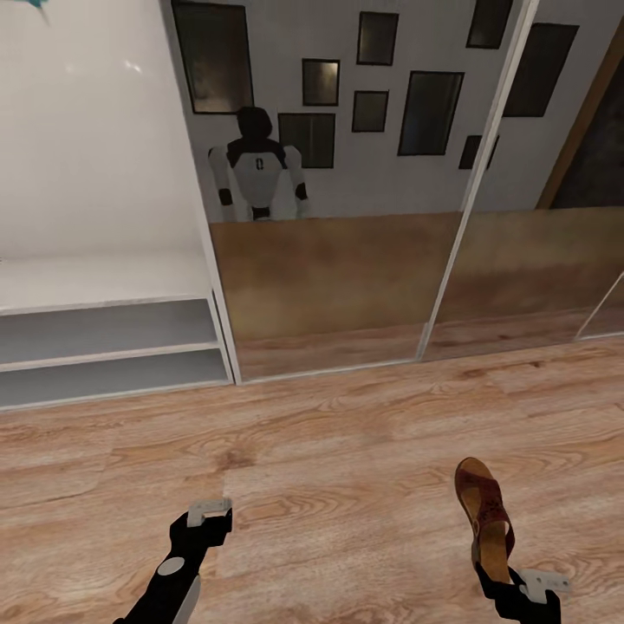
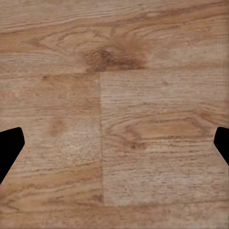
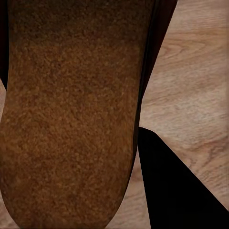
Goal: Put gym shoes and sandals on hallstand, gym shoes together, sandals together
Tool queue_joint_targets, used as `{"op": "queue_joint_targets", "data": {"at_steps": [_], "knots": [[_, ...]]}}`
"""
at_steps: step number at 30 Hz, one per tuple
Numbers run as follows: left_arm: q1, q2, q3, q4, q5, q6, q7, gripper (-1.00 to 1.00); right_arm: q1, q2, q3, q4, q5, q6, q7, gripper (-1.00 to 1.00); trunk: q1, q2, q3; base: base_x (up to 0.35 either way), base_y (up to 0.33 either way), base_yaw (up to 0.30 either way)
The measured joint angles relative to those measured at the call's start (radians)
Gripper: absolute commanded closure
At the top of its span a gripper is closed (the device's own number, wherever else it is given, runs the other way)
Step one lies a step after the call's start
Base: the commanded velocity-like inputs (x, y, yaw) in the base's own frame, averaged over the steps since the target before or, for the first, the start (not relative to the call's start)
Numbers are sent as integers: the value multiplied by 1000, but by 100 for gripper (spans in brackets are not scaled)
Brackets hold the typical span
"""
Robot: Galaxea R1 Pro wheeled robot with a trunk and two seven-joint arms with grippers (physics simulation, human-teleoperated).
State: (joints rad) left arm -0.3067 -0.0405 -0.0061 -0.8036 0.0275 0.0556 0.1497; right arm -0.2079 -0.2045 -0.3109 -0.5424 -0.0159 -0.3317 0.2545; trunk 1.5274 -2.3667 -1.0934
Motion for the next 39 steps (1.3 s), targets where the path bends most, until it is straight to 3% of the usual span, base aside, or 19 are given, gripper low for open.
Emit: {"op": "queue_joint_targets", "data": {"at_steps": [28, 33, 39], "knots": [[0, -1, 2, 16, 2, -1, 1, -100, 0, 2, 0, 12, -1, 0, -6, 100, 0, 0, 0, 0, 0, 265], [1, -2, 2, 44, 2, -73, 3, -100, 0, 2, 0, 13, -1, 0, -6, 100, 0, 0, 0, 0, 0, 278], [1, -4, 2, 68, 2, -109, 4, -100, 0, 2, 0, 13, -1, 0, -6, 100, 0, 0, 0, 0, 0, 278]]}}
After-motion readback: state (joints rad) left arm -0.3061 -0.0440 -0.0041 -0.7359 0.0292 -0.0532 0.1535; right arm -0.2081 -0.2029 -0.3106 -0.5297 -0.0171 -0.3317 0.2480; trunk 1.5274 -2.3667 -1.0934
